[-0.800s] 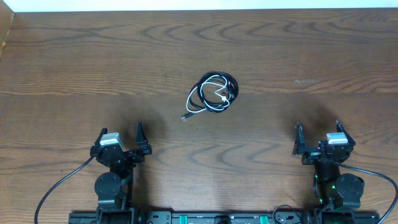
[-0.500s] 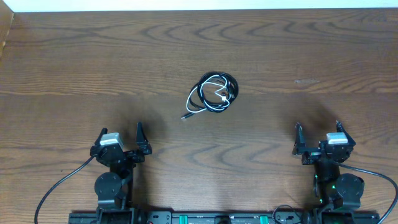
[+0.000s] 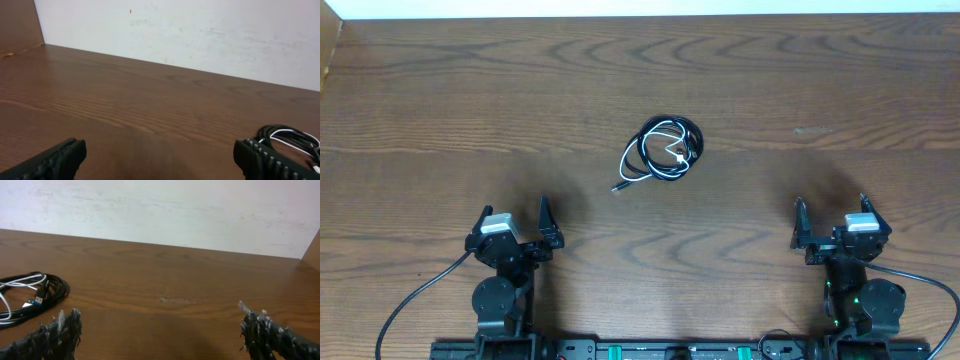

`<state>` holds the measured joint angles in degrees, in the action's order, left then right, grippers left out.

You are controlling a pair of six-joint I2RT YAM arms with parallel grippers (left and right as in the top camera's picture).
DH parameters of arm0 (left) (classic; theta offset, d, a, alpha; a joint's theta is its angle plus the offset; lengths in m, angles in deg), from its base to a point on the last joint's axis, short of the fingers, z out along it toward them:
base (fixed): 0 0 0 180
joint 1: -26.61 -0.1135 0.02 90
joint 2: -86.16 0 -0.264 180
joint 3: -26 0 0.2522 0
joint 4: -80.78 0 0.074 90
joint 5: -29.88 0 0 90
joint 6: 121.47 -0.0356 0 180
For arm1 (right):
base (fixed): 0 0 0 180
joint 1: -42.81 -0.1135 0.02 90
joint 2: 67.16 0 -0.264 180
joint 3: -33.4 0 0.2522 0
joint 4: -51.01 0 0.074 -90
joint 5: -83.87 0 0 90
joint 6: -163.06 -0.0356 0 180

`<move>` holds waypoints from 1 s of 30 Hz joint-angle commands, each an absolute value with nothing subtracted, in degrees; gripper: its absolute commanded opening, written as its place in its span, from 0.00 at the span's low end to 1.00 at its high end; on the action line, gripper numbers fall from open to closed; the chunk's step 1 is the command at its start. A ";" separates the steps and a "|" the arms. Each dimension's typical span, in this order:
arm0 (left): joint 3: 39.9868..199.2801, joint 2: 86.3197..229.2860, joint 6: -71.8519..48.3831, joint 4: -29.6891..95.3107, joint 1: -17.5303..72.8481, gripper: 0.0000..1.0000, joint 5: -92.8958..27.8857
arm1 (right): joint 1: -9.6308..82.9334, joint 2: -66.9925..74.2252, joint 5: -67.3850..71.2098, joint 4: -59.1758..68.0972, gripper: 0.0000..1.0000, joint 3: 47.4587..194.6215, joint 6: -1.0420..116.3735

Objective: Untangle cables

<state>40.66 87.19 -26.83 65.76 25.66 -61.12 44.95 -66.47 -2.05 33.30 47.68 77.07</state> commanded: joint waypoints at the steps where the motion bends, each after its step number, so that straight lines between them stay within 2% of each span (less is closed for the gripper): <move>1: 39.99 87.50 -27.13 62.98 25.83 0.99 -62.32 | 44.97 -66.77 -2.36 33.17 0.99 47.48 77.42; 30: 39.99 87.50 -27.11 63.01 25.83 0.99 -62.32 | 44.99 -66.77 -3.06 33.17 0.99 47.48 77.45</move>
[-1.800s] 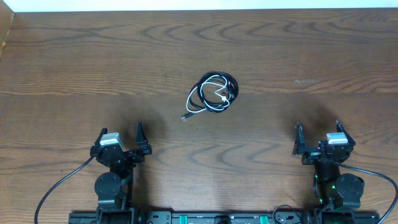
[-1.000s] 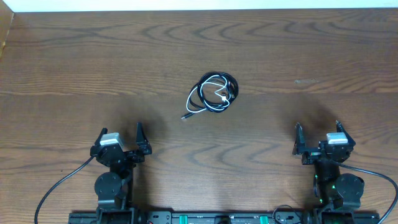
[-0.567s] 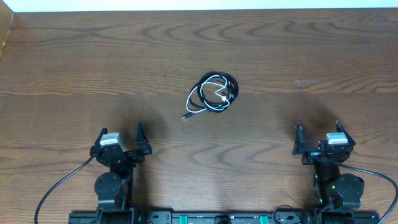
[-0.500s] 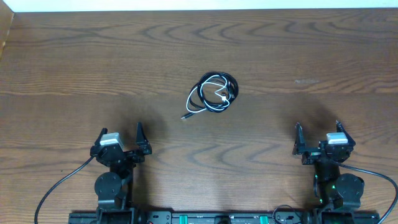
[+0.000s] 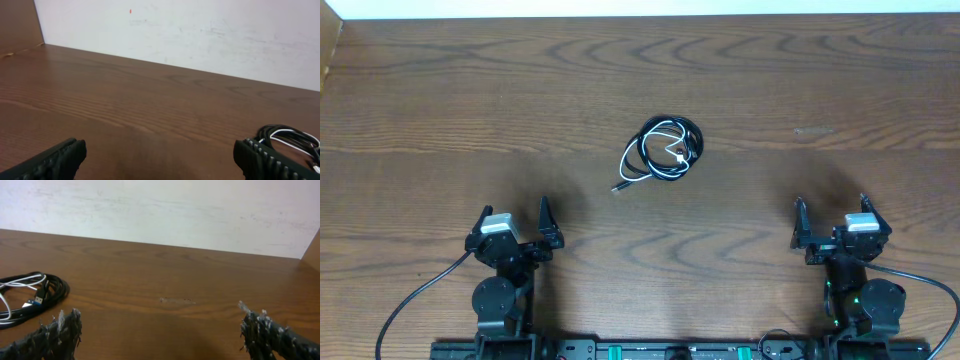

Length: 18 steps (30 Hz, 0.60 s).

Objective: Untangle cables

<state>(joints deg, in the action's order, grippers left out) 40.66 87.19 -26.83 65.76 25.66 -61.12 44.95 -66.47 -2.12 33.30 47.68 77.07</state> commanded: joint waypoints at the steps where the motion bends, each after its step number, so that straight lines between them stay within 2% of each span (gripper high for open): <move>1: 39.99 87.50 -27.11 63.01 25.83 0.99 -62.32 | 44.99 -66.77 -3.23 33.17 0.99 47.48 77.47; 9: 39.99 87.50 -27.11 63.29 25.83 0.99 -62.34 | 44.99 -66.77 -2.97 33.26 0.99 47.48 77.45; 18: 42.89 87.52 -26.43 67.07 25.83 0.99 -54.32 | 44.97 -66.77 -1.03 42.79 0.99 48.33 76.46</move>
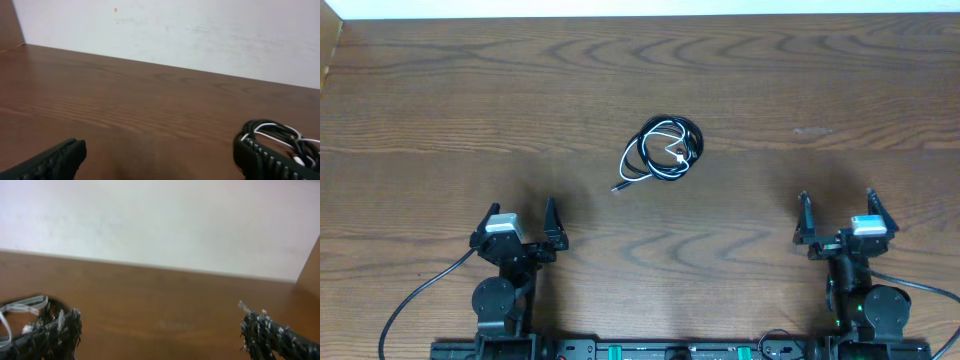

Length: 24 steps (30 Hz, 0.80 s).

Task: Untangle cables
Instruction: 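Move both grippers forward toward the black and white cable bundle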

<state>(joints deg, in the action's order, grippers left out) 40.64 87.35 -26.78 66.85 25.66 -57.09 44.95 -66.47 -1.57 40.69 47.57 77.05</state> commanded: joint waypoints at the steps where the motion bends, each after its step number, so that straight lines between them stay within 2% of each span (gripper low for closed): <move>1: 44.60 87.59 -26.46 66.98 25.83 0.99 -54.34 | 44.97 -66.77 -1.05 43.64 0.99 48.88 76.18; 6: 53.73 93.23 -26.48 66.61 25.83 0.99 -54.71 | 44.97 -66.77 -1.01 43.92 0.99 52.75 72.29; 13: 71.42 115.37 -26.43 66.57 25.83 0.99 -51.50 | 44.97 -63.91 -1.03 41.65 0.99 61.71 68.97; 18: 87.90 132.35 -26.06 60.82 25.83 0.99 -46.87 | 44.97 -53.77 1.70 36.12 0.99 71.50 65.80; 24: 105.91 143.41 -25.19 49.56 25.83 0.99 -45.29 | 44.97 -38.82 6.47 29.87 0.99 84.83 65.71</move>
